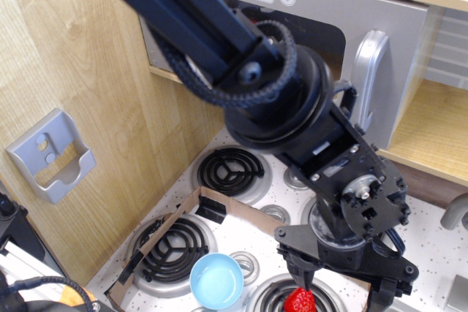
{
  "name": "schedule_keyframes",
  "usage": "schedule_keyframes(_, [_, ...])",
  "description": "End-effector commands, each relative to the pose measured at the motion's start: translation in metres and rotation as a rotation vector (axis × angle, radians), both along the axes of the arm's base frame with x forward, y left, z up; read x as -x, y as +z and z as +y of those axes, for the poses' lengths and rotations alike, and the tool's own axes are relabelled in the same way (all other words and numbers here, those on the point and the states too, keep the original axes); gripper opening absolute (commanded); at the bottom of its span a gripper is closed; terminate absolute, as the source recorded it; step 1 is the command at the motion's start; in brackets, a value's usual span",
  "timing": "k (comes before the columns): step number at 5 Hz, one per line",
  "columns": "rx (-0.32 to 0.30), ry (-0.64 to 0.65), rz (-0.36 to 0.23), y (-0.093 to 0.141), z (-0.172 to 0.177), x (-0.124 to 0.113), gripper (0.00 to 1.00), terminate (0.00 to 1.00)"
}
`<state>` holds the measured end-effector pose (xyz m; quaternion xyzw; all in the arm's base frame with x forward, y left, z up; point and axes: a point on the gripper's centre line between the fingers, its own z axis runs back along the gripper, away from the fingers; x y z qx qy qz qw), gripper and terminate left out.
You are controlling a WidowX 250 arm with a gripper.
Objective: Open microwave
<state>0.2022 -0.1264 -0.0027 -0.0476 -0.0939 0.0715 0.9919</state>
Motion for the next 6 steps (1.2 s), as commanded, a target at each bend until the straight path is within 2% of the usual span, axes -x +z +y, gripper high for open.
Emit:
schedule_keyframes(1, [0.000, 0.000, 0.000, 0.000, 0.000, 0.000, 1.00, 0.00])
schedule_keyframes(2, [-0.092, 0.020, -0.016, 0.034, 0.007, -0.012, 1.00, 0.00])
schedule_keyframes(3, [-0.137, 0.019, -0.036, 0.062, 0.018, -0.017, 1.00, 0.00])
schedule_keyframes(5, [-0.199, -0.052, -0.082, 0.107, 0.050, -0.043, 1.00, 0.00])
schedule_keyframes(6, [-0.220, -0.106, -0.091, 0.117, 0.066, -0.062, 1.00, 0.00])
